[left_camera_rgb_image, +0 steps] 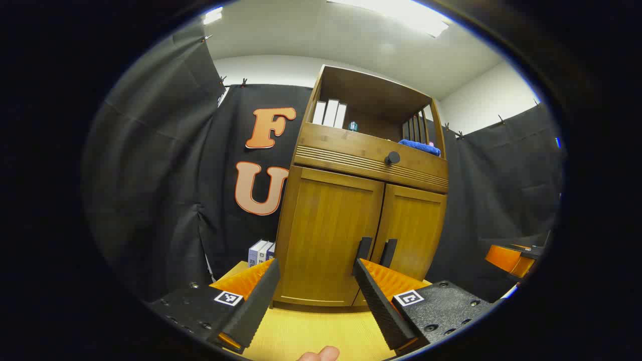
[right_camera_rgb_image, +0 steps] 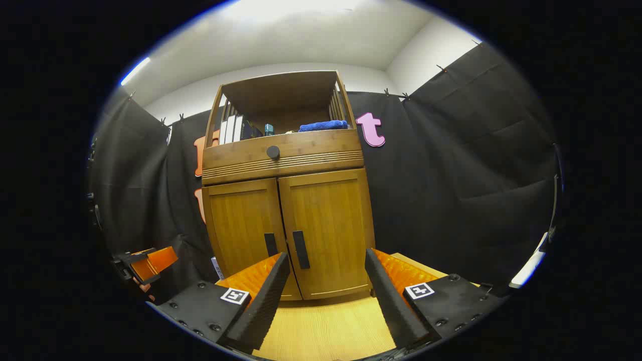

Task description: Open the right door of the double-door shoe cabinet with the right hand, and open the left door with the left hand.

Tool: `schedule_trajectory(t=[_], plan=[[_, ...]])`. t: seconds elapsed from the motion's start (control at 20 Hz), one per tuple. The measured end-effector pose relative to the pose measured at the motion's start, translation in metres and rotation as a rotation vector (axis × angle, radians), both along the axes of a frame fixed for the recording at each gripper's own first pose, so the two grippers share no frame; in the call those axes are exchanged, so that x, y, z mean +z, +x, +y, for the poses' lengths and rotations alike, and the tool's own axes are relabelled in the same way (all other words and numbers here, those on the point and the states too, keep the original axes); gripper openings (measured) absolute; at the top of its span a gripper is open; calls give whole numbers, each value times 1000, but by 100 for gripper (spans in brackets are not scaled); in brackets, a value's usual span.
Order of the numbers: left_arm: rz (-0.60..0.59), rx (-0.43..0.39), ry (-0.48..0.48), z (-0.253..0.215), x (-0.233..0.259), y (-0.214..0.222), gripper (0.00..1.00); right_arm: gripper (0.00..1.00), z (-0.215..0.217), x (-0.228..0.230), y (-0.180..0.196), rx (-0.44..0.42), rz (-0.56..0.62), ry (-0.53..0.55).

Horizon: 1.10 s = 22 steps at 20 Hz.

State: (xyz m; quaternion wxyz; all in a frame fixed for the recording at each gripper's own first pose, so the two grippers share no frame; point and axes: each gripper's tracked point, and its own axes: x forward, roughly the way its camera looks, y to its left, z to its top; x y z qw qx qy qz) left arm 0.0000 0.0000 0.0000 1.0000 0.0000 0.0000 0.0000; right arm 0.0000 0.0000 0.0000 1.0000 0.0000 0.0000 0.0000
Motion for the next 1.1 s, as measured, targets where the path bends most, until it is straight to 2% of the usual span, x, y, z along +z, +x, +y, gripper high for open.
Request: schedule_trajectory(t=[0.05, 0.1, 0.15, 0.2, 0.25, 0.35, 0.4, 0.45, 0.6, 0.65, 0.75, 1.0, 1.05, 1.1], plan=[[1, 1, 0, 0, 0, 0, 91, 93, 0, 1, 0, 1, 0, -1], [0, 2, -1, 0, 1, -2, 91, 98, 0, 2, -2, 2, -1, -2], [0, 2, -2, 0, 1, -1, 94, 98, -1, 2, -3, 1, -2, -5], [-1, 3, -3, 0, 1, -1, 91, 98, 0, 3, -3, 1, -3, -7], [-2, 4, -4, 1, 2, -2, 94, 97, 0, 4, -4, 3, -3, -9], [-2, 5, -8, 0, 2, -3, 91, 97, 3, 5, -6, 9, -2, -18], [-3, 5, -9, 0, 2, -5, 98, 97, 3, 6, -8, 9, -5, -23], [-5, 4, -11, 0, 3, -5, 94, 98, 3, 7, -10, 10, -8, -29], [-4, -2, -15, -1, 4, -8, 94, 98, 5, 9, -12, 14, -13, -33], [-3, -2, -14, -1, 3, -10, 91, 98, 6, 9, -13, 16, -13, -33], [-7, 2, -11, 1, 5, -13, 94, 98, 7, 9, -17, 18, -17, -33], [-20, 10, 2, 4, 9, -17, 94, 98, 7, 7, -23, 17, -16, -34], [-22, 9, 0, 3, 8, -18, 91, 98, 6, 6, -25, 13, -13, -34], [-22, 5, -3, 2, 8, -19, 94, 98, 4, 5, -27, 10, -12, -34]])
